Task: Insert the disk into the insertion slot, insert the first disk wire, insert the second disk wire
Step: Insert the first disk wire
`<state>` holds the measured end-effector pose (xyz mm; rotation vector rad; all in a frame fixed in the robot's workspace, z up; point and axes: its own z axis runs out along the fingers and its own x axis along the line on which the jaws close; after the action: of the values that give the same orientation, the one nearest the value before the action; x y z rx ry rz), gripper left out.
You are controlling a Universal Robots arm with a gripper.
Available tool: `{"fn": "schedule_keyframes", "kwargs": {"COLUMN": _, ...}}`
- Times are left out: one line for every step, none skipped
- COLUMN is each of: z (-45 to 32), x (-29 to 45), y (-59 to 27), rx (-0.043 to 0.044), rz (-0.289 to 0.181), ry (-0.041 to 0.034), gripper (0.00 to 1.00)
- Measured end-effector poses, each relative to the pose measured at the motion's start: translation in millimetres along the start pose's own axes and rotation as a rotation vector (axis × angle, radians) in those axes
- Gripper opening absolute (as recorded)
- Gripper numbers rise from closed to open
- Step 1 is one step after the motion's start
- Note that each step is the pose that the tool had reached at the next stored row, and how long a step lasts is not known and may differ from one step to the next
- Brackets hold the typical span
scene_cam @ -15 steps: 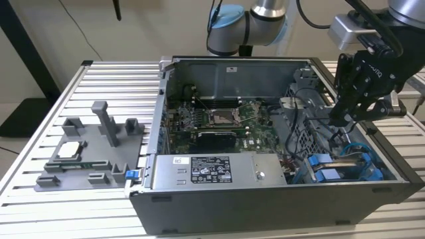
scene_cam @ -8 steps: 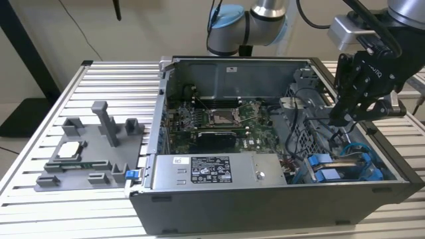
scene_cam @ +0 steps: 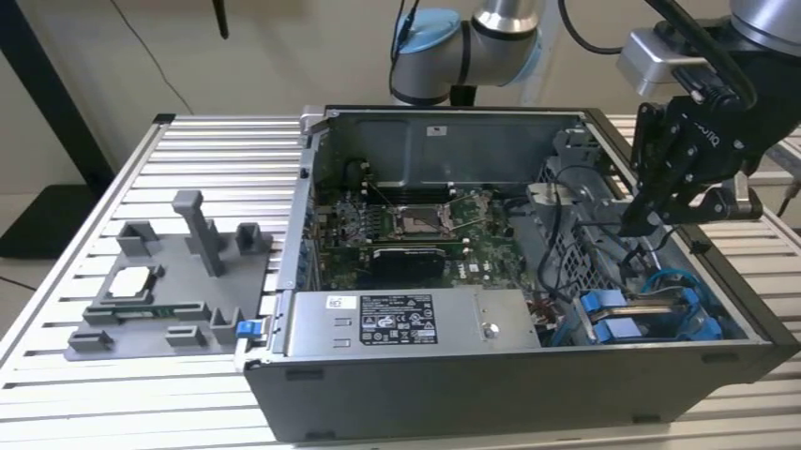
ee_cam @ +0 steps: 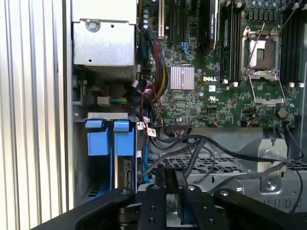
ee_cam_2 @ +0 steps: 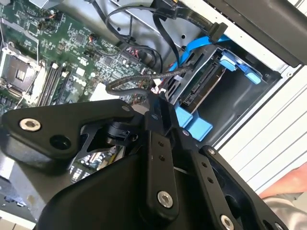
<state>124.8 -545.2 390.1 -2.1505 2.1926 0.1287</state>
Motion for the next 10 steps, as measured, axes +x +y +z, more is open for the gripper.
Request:
{"fn": "schedule_keyframes", "kwargs": {"z": 0.0, "x": 0.0, "y": 0.0, "rx": 0.0000, "rz": 0.000, "ry": 0.0001, "gripper": 0.00}}
{"fn": "schedule_keyframes", "kwargs": {"z": 0.1, "x": 0.0, "y": 0.0, "rx": 0.0000, "rz": 0.000, "ry": 0.0000, "gripper": 0.00}}
{"fn": "schedule_keyframes", "kwargs": {"z": 0.3, "x": 0.0, "y": 0.0, "rx": 0.0000, "rz": 0.000, "ry": -0.0001, "gripper": 0.00}}
{"fn": "schedule_keyframes", "kwargs": {"z": 0.5, "x": -0.1, "y": 0.0, "rx": 0.0000, "rz": 0.000, "ry": 0.0001, "gripper": 0.00}}
{"fn": "schedule_keyframes", "kwargs": {"z": 0.8, "x": 0.0, "y": 0.0, "rx": 0.0000, "rz": 0.000, "ry": 0.0001, "gripper": 0.00}}
{"fn": "schedule_keyframes", "kwargs": {"z": 1.4, "x": 0.1, "y": 0.0, "rx": 0.0000, "rz": 0.000, "ry": 0.0003, "gripper": 0.00}}
{"fn": "schedule_keyframes", "kwargs": {"z": 2.2, "x": 0.2, "y": -0.3, "rx": 0.0000, "rz": 0.000, "ry": 0.0003, "gripper": 0.00}}
{"fn": "schedule_keyframes", "kwargs": {"z": 2.8, "x": 0.2, "y": -0.8, "rx": 0.0000, "rz": 0.000, "ry": 0.0007, "gripper": 0.00}}
{"fn": "schedule_keyframes", "kwargs": {"z": 3.3, "x": 0.3, "y": -1.4, "rx": 0.0000, "rz": 0.000, "ry": 0.0016, "gripper": 0.00}}
{"fn": "schedule_keyframes", "kwargs": {"z": 3.7, "x": 0.4, "y": -2.0, "rx": 0.0000, "rz": 0.000, "ry": 0.0023, "gripper": 0.00}}
